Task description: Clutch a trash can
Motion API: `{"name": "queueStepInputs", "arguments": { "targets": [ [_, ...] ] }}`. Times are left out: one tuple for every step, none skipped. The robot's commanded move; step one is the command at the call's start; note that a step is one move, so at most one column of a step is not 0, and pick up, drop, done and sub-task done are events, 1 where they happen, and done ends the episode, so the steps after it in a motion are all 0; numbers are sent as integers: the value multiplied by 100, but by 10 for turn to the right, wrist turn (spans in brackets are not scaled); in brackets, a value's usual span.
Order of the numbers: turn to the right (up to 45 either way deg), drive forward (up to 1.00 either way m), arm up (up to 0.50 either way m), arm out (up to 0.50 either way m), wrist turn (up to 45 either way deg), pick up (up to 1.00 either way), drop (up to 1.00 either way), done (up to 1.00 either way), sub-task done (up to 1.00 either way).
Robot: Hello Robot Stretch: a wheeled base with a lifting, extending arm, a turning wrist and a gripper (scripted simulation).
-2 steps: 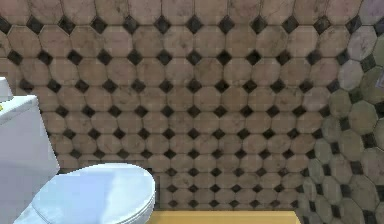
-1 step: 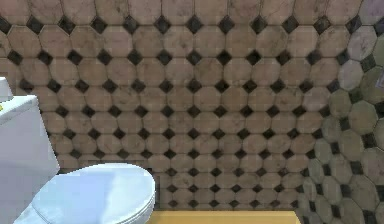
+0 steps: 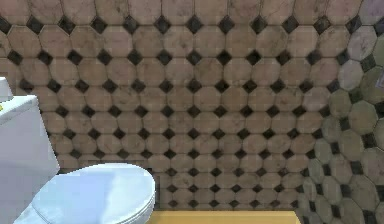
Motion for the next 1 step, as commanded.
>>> {"name": "queueStepInputs", "arguments": {
  "targets": [
    [0,0,0,0,450,0,0,0,0]
  ]
}}
